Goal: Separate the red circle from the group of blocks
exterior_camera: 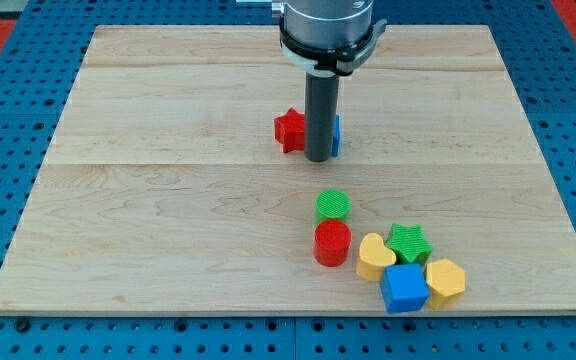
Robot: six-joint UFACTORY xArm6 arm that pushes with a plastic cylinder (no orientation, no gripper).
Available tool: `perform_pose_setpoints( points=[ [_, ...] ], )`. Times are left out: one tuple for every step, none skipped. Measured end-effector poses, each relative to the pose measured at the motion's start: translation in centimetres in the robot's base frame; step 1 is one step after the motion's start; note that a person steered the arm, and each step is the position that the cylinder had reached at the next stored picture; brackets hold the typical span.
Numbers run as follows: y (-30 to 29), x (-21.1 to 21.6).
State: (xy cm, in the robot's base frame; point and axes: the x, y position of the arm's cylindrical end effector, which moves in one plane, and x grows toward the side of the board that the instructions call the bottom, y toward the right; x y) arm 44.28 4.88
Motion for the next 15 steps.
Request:
perform_pose_setpoints(
  points=[
    [11.7, 2.1],
    [18.9, 10.4],
    [21.1, 17.5],
    [19.7, 17.6],
    [14.5, 17.5],
    [8.6, 17.6],
    [3.6, 17.4],
    [0.4, 16.9],
    [-0.6, 15.1],
    [-0.4, 11.4],
    [0.1, 9.7],
    [2.6, 9.0],
    [2.4, 6.5],
    [-5.9, 5.9],
    [-6.1, 10.8]
  ],
)
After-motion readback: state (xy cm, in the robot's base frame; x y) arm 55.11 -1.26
